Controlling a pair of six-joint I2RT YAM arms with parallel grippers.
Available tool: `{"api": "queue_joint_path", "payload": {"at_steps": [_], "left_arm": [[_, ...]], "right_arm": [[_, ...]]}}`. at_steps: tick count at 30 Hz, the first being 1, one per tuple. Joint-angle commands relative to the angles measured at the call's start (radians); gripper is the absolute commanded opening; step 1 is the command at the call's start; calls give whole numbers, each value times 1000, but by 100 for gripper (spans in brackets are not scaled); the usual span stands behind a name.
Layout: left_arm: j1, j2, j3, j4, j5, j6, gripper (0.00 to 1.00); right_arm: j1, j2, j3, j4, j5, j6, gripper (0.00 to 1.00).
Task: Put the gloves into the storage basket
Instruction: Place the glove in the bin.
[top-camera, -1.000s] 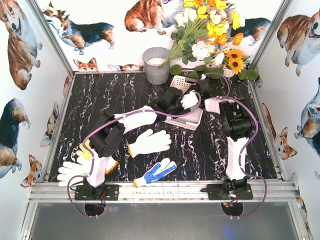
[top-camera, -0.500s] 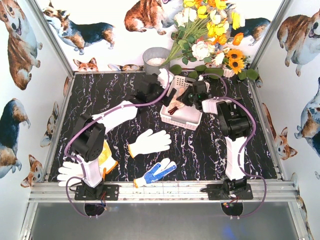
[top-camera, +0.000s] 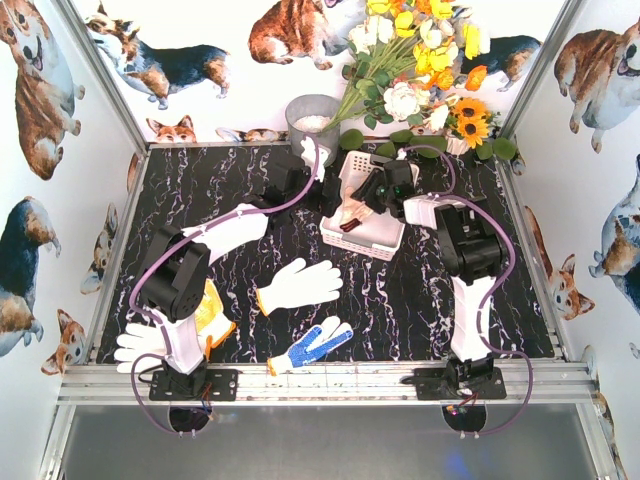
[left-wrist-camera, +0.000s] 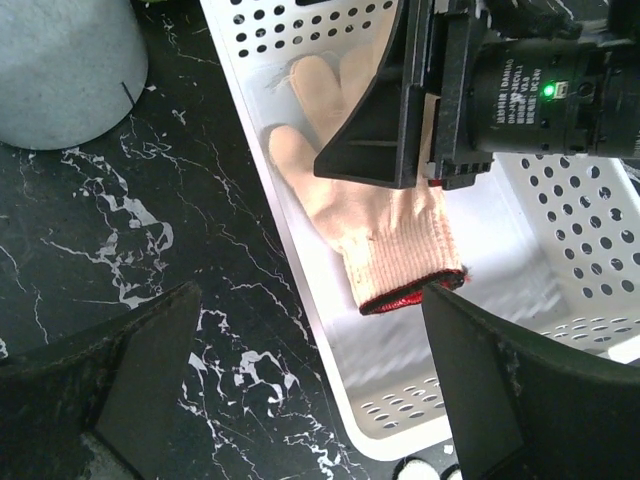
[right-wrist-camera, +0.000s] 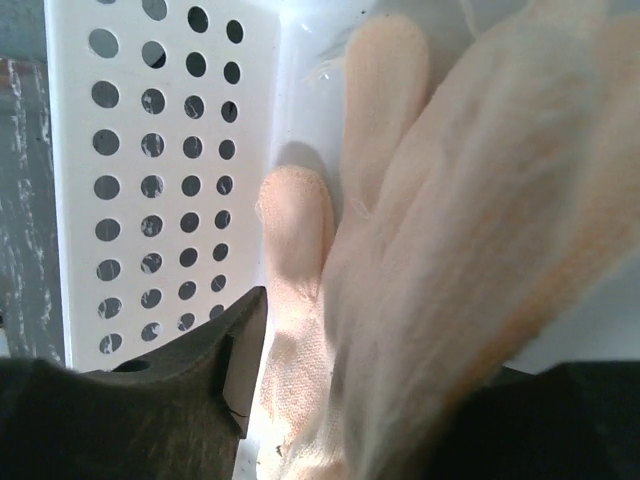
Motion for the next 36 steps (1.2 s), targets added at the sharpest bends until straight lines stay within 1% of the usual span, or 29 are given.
{"api": "queue_joint_path", "payload": {"at_steps": [1, 4, 9, 15, 17, 20, 22, 25, 27, 36], "left_arm": [[5, -25, -14, 18, 8, -32, 86], [7, -35, -25, 21, 12, -42, 86], [8, -48, -41, 21, 13, -46, 87], [9, -64, -57, 23, 8, -50, 87], [8, -62, -60, 25, 9, -55, 87], [8, -58, -61, 28, 21, -62, 87], [8, -55, -60, 35, 41, -61, 86], [5, -41, -46, 50, 123, -58, 83], [-2, -12, -22, 63, 178, -78, 79], [-59, 79, 38, 91, 206, -107, 63]], "right_arm": [[0, -87, 16, -101, 82, -42, 45], [0, -114, 11, -159, 113, -33, 47], [0, -147, 2, -231, 149, -23, 52], [6, -150, 21, -283, 183, -22, 53], [11, -124, 47, -285, 165, -30, 51], [31, -77, 106, -282, 141, -51, 46], [42, -47, 168, -328, 146, -71, 44], [51, -39, 185, -369, 181, -93, 45], [51, -47, 170, -368, 193, -88, 46], [51, -32, 160, -331, 149, -34, 47]]}}
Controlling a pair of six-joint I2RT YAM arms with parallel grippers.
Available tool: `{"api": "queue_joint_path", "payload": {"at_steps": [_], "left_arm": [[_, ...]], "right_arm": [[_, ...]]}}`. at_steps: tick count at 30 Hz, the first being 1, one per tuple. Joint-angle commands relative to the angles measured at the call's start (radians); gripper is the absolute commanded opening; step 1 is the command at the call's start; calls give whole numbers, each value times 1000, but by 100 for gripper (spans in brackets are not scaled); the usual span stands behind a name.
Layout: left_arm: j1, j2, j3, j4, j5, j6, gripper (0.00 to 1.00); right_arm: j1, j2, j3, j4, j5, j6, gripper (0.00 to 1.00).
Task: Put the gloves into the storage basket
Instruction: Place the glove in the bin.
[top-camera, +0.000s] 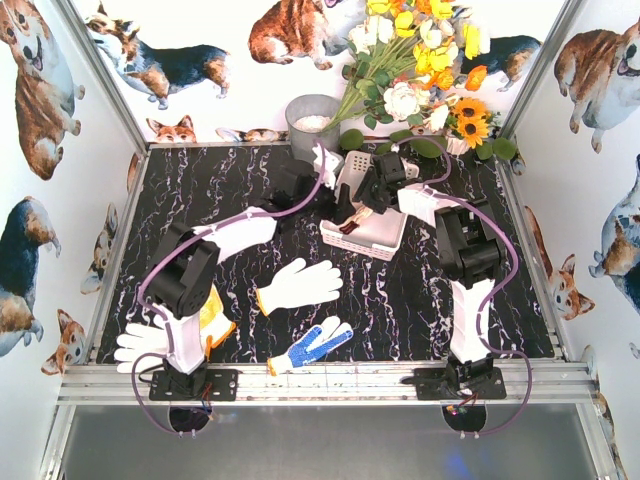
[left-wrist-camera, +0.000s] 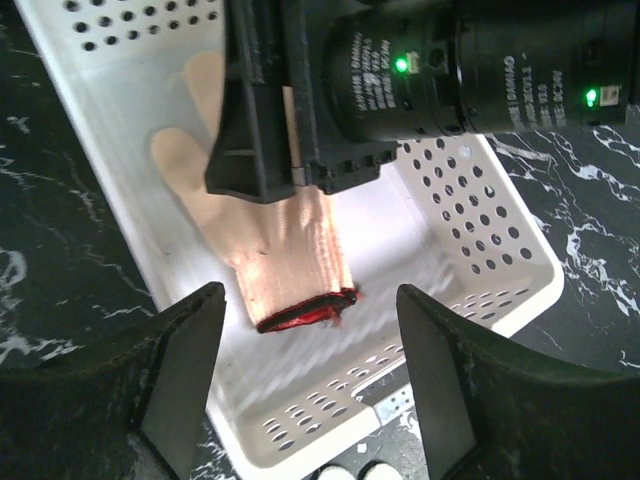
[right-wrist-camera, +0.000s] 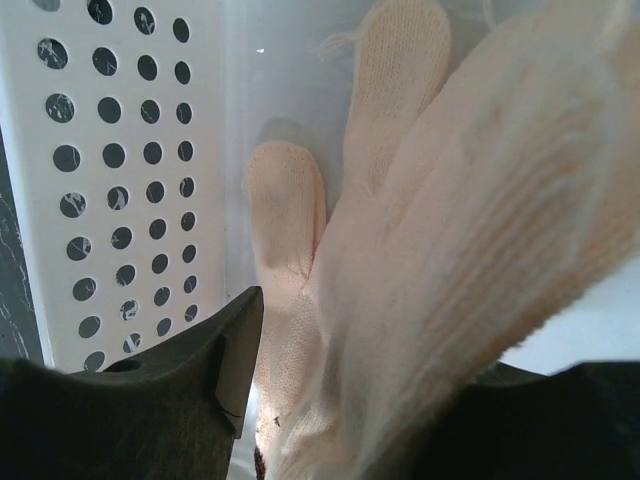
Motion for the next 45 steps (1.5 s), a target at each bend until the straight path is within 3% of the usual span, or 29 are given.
{"api": "queue_joint_path", "payload": {"at_steps": [1, 20, 27, 37, 45], "left_arm": [[-24, 50, 43, 39, 34, -23, 60], [-48, 230, 132, 114, 10, -107, 45], [-60, 270, 133, 110, -58, -113, 33], [-61, 253, 97, 119, -128, -111, 0], [-61, 250, 109, 107, -151, -111, 0]], "right_arm": [[-3, 5, 17, 43, -10, 25, 47], [-3, 2, 14, 56, -16, 53, 45], [-3, -2, 23, 39, -7, 43, 46], [-12, -43, 52, -39, 52, 10, 48], [-15, -83, 76, -136, 142, 2, 52]]}}
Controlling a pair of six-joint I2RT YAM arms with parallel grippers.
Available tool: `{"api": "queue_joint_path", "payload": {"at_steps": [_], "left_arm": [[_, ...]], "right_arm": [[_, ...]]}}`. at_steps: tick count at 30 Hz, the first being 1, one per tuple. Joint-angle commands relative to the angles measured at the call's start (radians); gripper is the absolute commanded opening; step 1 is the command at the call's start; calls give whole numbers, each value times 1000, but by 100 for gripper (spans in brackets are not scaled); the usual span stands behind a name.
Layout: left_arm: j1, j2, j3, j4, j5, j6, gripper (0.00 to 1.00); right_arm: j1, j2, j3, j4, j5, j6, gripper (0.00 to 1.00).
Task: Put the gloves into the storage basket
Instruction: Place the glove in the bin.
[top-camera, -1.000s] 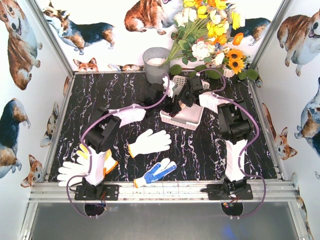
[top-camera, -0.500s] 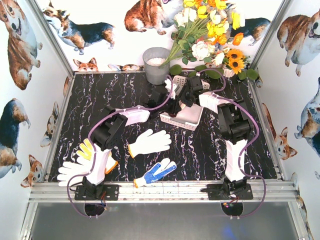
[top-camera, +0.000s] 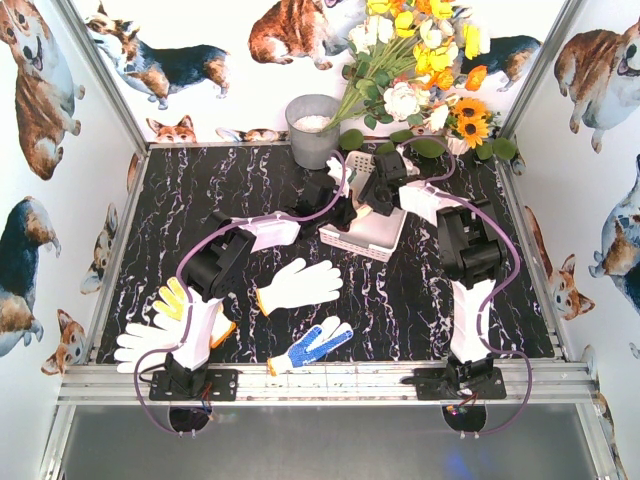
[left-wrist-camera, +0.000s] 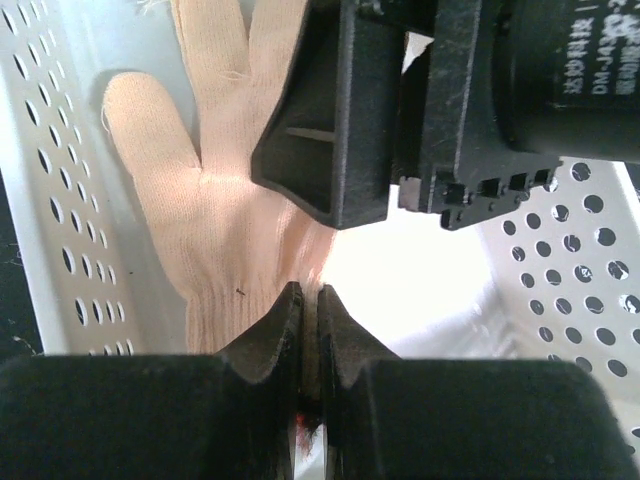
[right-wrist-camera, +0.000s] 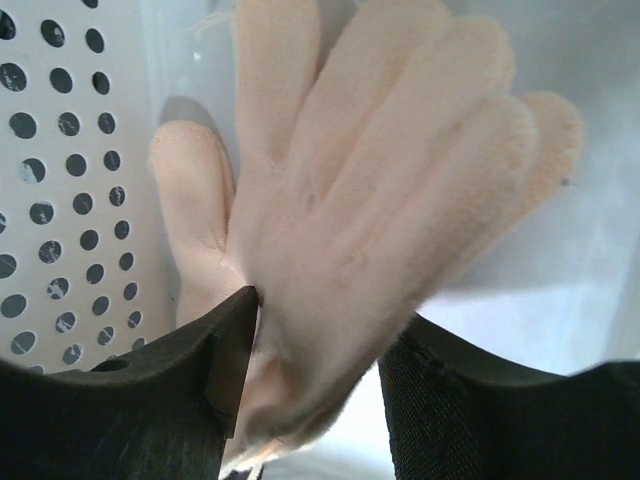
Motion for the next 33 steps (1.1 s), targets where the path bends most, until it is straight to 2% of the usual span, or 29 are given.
{"api": "queue_joint_path", "payload": {"at_steps": [1, 8, 10, 11, 13, 14, 19, 22, 26, 33], "left_arm": [[-4, -10, 5, 9, -17, 3, 0], [-8, -14, 17, -13, 15, 24, 1], [-10, -24, 10, -11, 36, 25, 29], [-9, -33, 4, -7, 49, 23, 39], [-10, -68, -22, 25, 74, 10, 52], [-10, -87, -36, 47, 89, 3, 55], [-10, -149, -50, 81, 156, -33, 60], [-10, -189, -60, 75, 165, -40, 60], [-8, -256, -90, 34, 107, -25, 61], [28, -318, -109, -74, -11, -21, 70]], "right_arm": [[-6, -86, 49, -29, 61, -8, 52], [-6, -134, 21, -40, 3, 1, 51], [-6, -144, 7, -39, -18, 12, 50], [-6, -149, -1, -39, -21, 15, 50], [-6, -162, -27, -31, -10, 22, 50], [-6, -169, -41, -22, 0, 24, 49], [-6, -161, -57, -31, 17, 19, 47], [-6, -150, -60, -34, 26, 16, 42], [-6, -141, -69, -24, 29, 13, 28], [-6, -108, -60, -38, 70, -27, 16]]}}
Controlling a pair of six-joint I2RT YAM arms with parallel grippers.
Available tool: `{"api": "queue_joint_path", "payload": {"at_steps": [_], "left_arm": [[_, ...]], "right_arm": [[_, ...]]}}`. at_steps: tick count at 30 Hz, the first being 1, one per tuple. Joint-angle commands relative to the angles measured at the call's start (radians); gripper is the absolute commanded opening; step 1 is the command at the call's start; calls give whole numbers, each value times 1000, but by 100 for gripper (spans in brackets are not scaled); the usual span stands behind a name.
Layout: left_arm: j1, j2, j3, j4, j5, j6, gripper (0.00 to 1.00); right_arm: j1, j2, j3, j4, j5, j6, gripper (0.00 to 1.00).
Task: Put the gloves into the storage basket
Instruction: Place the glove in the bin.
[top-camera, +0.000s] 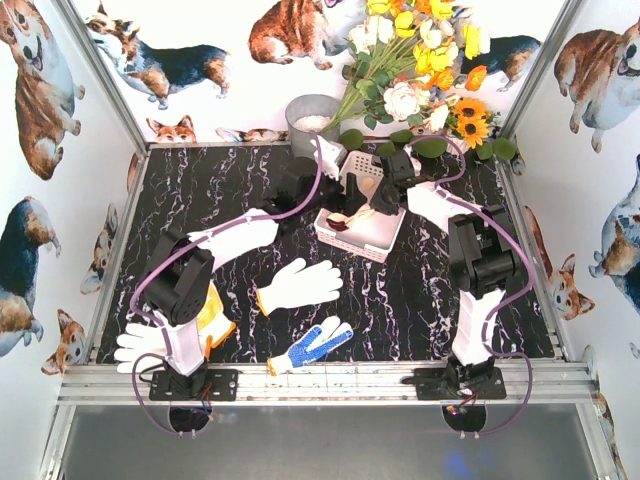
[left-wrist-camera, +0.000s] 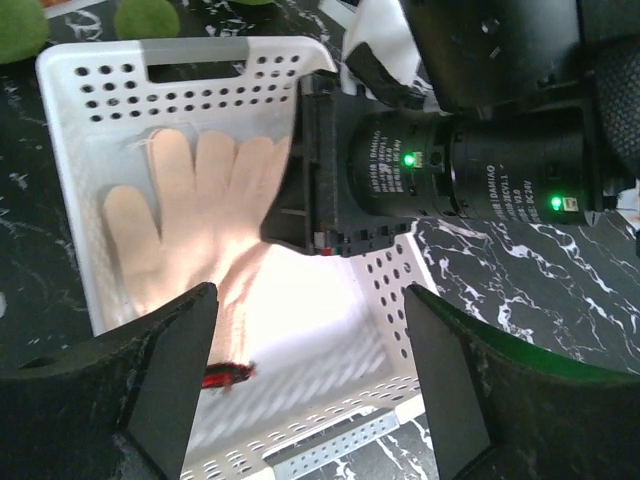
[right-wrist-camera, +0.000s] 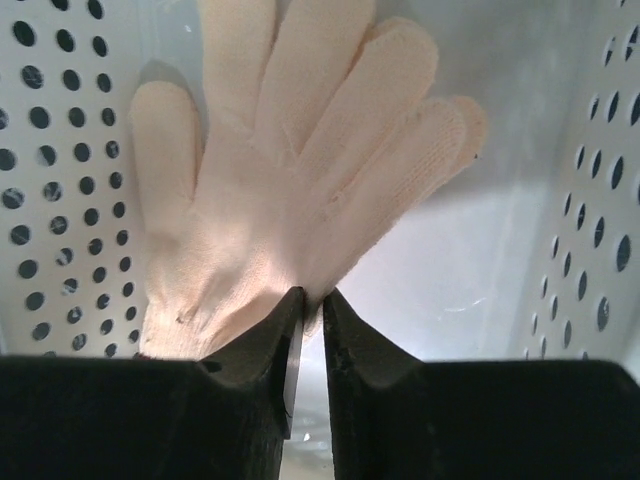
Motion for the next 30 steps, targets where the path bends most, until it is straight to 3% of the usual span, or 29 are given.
{"api": "queue_joint_path", "payload": {"at_steps": [1, 14, 17, 20, 22, 26, 30], "left_arm": [[38, -24, -24, -75, -74, -11, 71], [105, 6, -111, -62, 11, -132, 78], [111, 19, -106, -90, 14, -147, 78], [111, 35, -93, -122, 22, -149, 78], [111, 39, -89, -137, 17, -150, 78], [111, 35, -96, -136, 17, -156, 78], [111, 26, -109, -119, 39, -171, 78]], "right_arm": [[-1, 16, 11, 27, 64, -37, 15], [-1, 65, 57, 56, 93, -262, 13], [3, 56, 74, 42, 94, -296, 19], [13, 13, 70, 45, 89, -327, 37], [13, -14, 80, 20, 65, -334, 43], [13, -75, 67, -9, 8, -323, 45], [15, -116, 34, -28, -114, -261, 41]]}}
